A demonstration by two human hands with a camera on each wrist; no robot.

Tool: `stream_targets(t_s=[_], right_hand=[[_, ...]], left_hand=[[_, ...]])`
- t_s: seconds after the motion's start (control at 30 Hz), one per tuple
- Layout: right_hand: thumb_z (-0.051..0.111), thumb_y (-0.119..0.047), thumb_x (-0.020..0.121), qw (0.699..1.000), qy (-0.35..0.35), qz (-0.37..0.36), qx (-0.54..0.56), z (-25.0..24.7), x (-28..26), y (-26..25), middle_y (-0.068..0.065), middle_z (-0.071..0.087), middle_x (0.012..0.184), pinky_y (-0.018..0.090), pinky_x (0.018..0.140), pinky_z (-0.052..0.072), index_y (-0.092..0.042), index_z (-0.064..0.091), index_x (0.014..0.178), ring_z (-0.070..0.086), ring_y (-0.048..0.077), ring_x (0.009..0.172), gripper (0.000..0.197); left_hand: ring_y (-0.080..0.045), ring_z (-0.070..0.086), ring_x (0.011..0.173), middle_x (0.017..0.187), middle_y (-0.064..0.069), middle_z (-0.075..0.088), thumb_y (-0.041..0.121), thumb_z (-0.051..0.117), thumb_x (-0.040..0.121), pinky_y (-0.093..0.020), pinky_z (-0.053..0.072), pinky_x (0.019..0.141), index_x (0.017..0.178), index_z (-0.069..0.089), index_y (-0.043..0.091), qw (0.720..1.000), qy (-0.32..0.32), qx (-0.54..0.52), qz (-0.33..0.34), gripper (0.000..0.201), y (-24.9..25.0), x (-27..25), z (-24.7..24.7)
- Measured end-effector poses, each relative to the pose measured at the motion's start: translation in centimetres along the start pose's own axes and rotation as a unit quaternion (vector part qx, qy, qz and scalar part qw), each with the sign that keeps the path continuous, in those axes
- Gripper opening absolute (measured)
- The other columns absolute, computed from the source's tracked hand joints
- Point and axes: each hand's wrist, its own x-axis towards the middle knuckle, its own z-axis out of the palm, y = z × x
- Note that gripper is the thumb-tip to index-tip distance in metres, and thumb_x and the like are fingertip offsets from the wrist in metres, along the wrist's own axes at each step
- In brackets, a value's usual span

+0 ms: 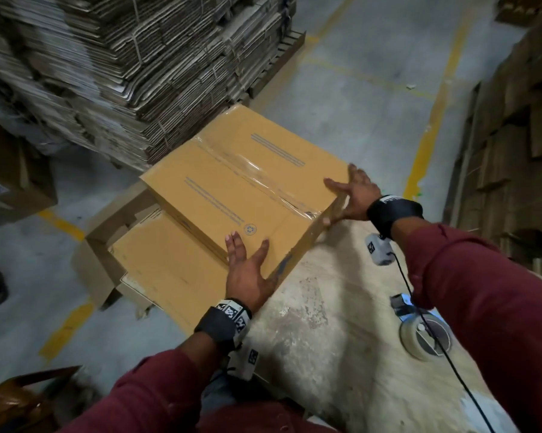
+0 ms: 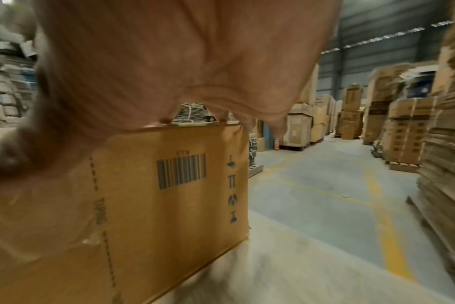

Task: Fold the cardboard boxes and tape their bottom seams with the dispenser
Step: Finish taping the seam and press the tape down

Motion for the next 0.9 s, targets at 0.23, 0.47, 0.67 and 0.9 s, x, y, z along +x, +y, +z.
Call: stream_targets(t_s=[0.23,0.47,0.67,0.9], right_hand=[[0.064,-0.099,0.037,0.995,0.032,-0.046,-0.086,3.2,-5.0,-1.7,0.007,0.008,0.168,0.061,0.115,0.022,-0.065,0.022,0.149,0.010,0.042,0.148,0.124],[0.020,-0.112,0.036,0.993,0.078,-0.040,-0.076,7.0,-11.7,-5.1,0.002,0.042,0.132,0.054,0.104,0.031,-0.053,0.057,0.133,0.030,0.034,0.131,0.119],[0.054,-0.087,0.065,0.978,0.209,-0.012,0.006,10.3,-17.7,-0.7,-0.008,0.054,0.103,0.040,0.076,0.034,-0.046,0.075,0.104,0.050,0.029,0.101,0.061],[0.078,-0.073,0.065,0.931,0.334,-0.043,0.141,11.6,-20.7,2.2,0.001,0.054,0.115,0.040,0.081,0.050,-0.029,0.071,0.128,0.052,0.024,0.100,0.077]], left_hand=[[-0.022,-0.022,0.154,0.169,-0.010,-0.015,0.056,0.081,0.081,-0.036,0.002,0.125,0.151,0.048,0.038,0.997,-0.057,-0.027,0.054,0.079,-6.7,-0.3,-5.7],[-0.021,-0.006,0.159,0.170,-0.002,0.001,0.022,0.093,0.075,-0.040,0.013,0.128,0.140,0.056,0.043,0.986,-0.089,-0.002,0.138,0.078,-11.5,0.2,-9.4],[-0.017,-0.007,0.159,0.172,0.000,0.003,0.017,0.091,0.077,-0.035,0.013,0.127,0.143,0.059,0.035,0.959,-0.165,0.005,0.230,0.076,-8.4,2.2,-7.6],[-0.025,-0.011,0.159,0.172,0.001,-0.006,0.071,0.066,0.074,-0.068,0.003,0.124,0.165,0.013,0.035,0.961,-0.130,0.155,0.188,0.111,-1.8,0.7,-4.9]])
